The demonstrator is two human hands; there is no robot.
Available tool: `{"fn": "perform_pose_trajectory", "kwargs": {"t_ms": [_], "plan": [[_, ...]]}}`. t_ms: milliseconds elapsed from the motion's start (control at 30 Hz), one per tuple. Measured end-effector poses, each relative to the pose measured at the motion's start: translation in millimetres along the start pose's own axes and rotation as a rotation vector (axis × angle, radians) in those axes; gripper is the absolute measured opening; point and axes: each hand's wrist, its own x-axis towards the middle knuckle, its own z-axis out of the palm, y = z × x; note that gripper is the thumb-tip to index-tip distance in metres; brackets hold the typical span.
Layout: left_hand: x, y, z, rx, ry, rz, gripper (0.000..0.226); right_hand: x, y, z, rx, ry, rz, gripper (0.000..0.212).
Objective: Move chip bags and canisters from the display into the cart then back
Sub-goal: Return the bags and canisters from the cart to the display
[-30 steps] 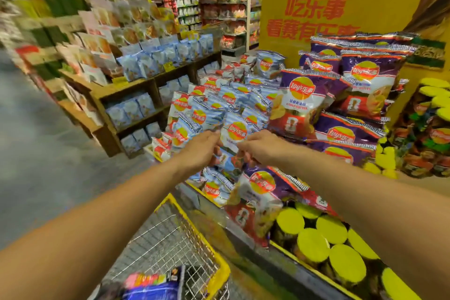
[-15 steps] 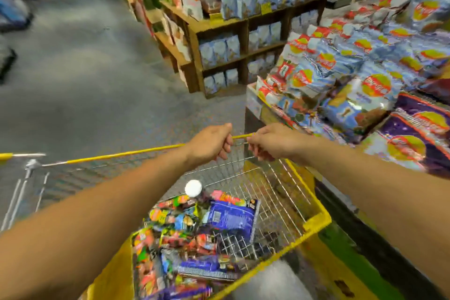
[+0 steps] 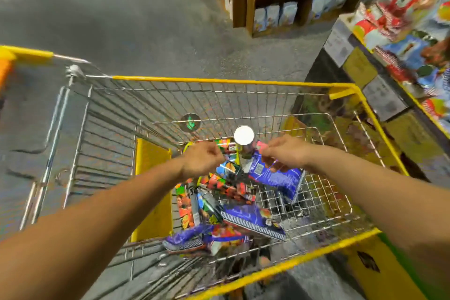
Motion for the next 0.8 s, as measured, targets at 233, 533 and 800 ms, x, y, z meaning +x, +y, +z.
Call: {"fn": "perform_pose_trajectory", "kwargs": {"t_ms": [233,533,800], "plan": [[29,-71,69,0.672,-0.410,0.190,0.086,71,89,21,-0.261,-0.111,0.123,0.032],[80,-109,139,0.266,-0.191,0.333,0.085,181,169,4,-0.383,0.126,0.072,0.036],[133,-77,190,-0.033,-0.288,0.046,0.051,221,215,22,-0.990,0.099,-0.050,0.112]]}}
